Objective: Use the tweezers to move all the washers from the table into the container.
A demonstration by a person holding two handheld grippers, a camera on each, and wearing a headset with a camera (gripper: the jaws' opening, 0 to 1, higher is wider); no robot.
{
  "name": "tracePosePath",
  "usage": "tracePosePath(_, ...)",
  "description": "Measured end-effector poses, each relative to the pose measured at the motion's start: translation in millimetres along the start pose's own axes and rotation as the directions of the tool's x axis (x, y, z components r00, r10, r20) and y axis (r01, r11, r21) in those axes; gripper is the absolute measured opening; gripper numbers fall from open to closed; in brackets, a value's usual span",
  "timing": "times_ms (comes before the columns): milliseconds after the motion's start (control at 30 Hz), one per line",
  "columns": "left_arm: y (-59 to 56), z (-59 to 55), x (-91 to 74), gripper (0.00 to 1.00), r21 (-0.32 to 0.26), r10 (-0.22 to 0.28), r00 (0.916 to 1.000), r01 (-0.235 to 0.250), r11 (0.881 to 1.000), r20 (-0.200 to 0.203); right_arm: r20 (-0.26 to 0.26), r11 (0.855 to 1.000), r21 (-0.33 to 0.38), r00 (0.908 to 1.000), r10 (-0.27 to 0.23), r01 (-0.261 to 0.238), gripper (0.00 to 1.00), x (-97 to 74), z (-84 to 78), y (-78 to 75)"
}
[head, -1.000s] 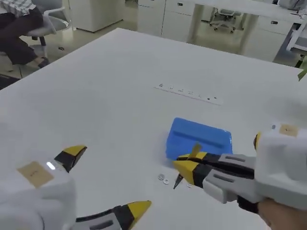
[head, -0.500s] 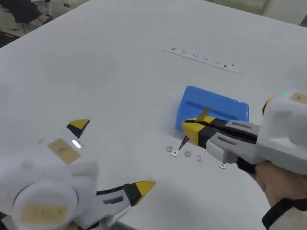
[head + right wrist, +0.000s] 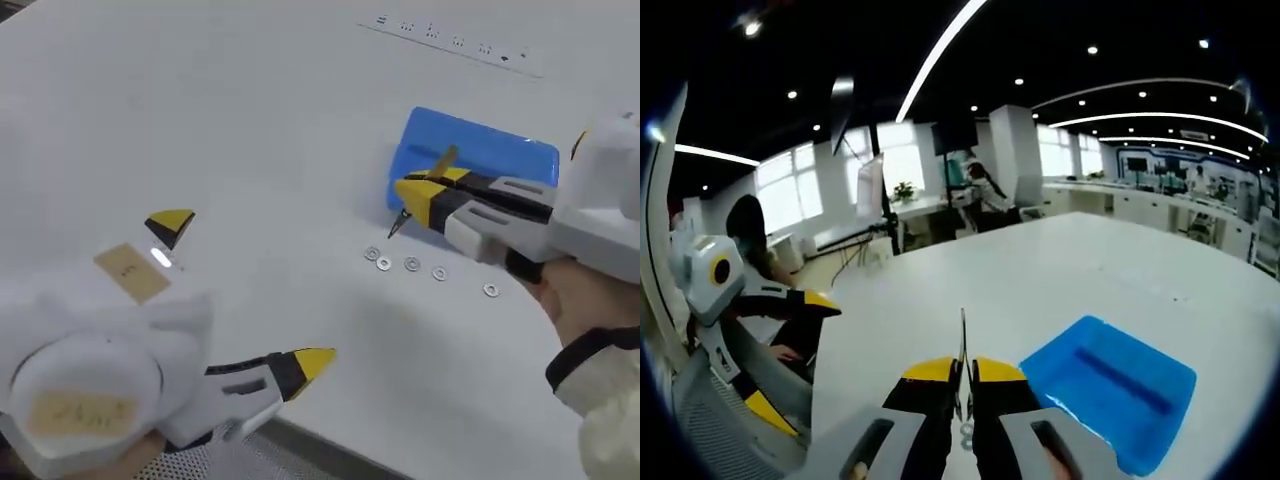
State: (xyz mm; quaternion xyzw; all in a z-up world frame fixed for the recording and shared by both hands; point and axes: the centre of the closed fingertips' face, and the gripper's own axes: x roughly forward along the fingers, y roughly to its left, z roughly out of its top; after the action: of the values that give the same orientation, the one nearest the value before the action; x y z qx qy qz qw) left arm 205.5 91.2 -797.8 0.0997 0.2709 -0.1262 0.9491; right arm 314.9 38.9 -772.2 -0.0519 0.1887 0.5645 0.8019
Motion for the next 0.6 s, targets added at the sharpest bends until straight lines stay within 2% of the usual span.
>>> tracePosePath(133,1.0,-3.3,1.1,0.96,0.007,0.004,0.9999,-0.004,1.0,-0.016,-0.008,1.0,0.001,1.0,0.004,-0.004,0.02,7.4,-7.2,0.1)
tracePosePath(267,5.9,-1.4,0.4,0.96,-0.002,0.024,0.9997,-0.024,1.0,-0.002,-0.014,0.999,-0.032,0.9999,-0.009,0.009,0.02,13.3,-11.2,-0.9)
tracePosePath(467,5.5,-4.0,1.5,0.95,0.011,0.025,0.9996,-0.025,1.0,-0.016,-0.04,0.998,-0.055,0.9992,-0.005,0.002,0.02,22.2,-22.3,-3.5)
tracePosePath(600,6.6,-4.8,2.0,0.95,0.009,0.029,0.9994,-0.029,1.0,-0.02,-0.039,0.999,-0.041,0.9992,-0.001,-0.001,0.02,24.3,-25.0,-5.9)
